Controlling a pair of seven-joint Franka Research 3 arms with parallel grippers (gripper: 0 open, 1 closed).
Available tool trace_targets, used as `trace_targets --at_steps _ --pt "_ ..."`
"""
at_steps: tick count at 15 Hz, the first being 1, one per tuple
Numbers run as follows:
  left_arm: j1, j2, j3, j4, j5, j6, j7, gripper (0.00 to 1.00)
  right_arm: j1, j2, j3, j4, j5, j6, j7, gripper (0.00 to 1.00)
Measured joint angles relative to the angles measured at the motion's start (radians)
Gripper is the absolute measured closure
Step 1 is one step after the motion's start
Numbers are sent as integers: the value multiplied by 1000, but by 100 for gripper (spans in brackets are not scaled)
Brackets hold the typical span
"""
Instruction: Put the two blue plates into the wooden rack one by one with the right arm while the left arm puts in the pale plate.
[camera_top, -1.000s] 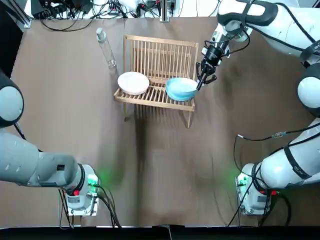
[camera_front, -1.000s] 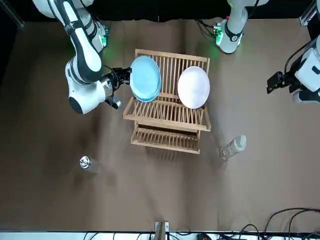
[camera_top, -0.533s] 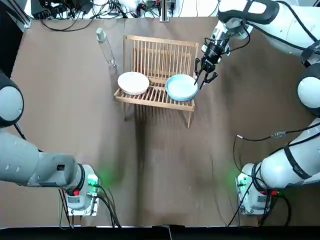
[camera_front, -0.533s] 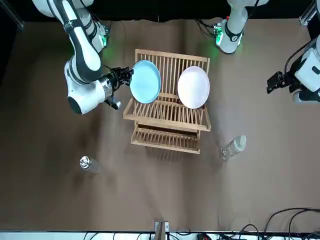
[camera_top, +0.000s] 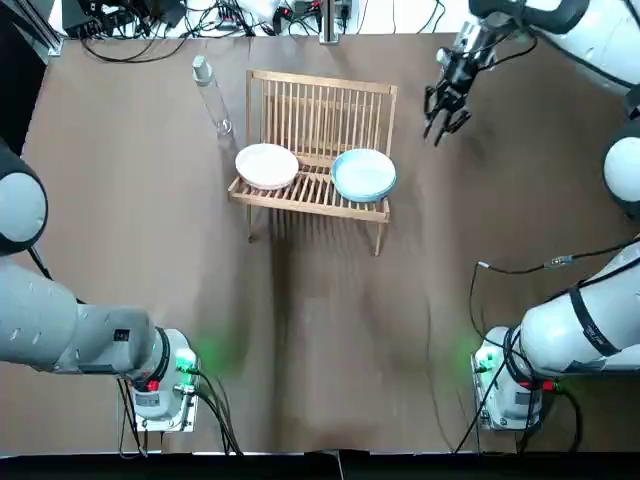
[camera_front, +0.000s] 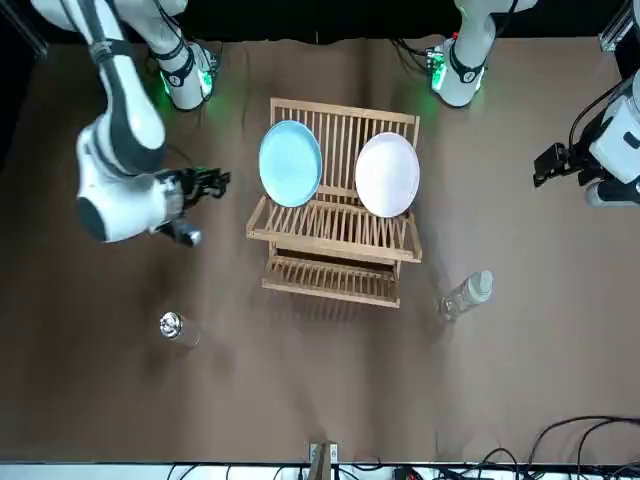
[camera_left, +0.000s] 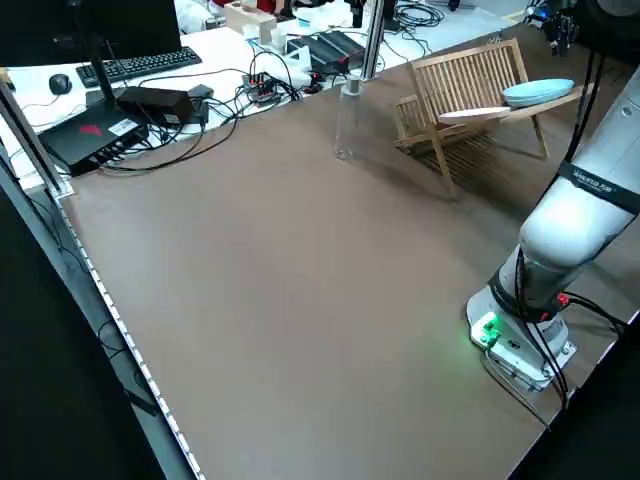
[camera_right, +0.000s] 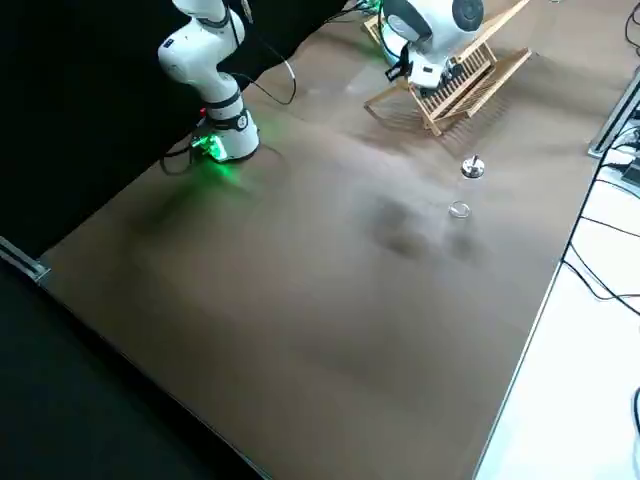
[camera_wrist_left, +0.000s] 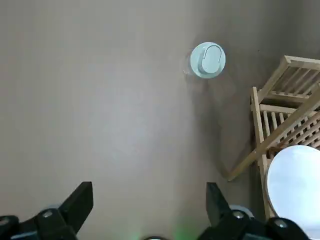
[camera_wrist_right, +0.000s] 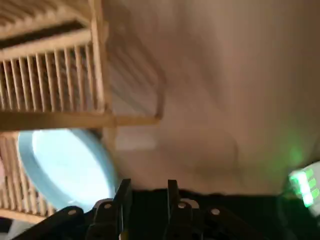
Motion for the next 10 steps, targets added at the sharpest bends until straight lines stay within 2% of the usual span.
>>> trace_targets --at_steps 3,4,6,7,8,10 --pt "-1 -4 -2 2 0 4 0 0 -65 -1 -3 45 -126 -1 -66 63" --pt "-1 -8 -3 3 0 11 1 0 -77 -4 -3 106 -228 -1 -76 61" --pt "-1 -12 -5 3 0 14 1 0 -77 -11 -1 185 -349 -16 -90 49" --pt "-1 -13 -6 3 0 14 1 0 -77 -16 0 226 -395 -38 -109 48" --pt "-1 -13 -7 3 0 14 1 0 -77 -20 0 265 -423 -65 -136 46" --pt "-2 -13 -8 3 0 14 1 0 -77 -28 -1 325 -441 -97 -178 31"
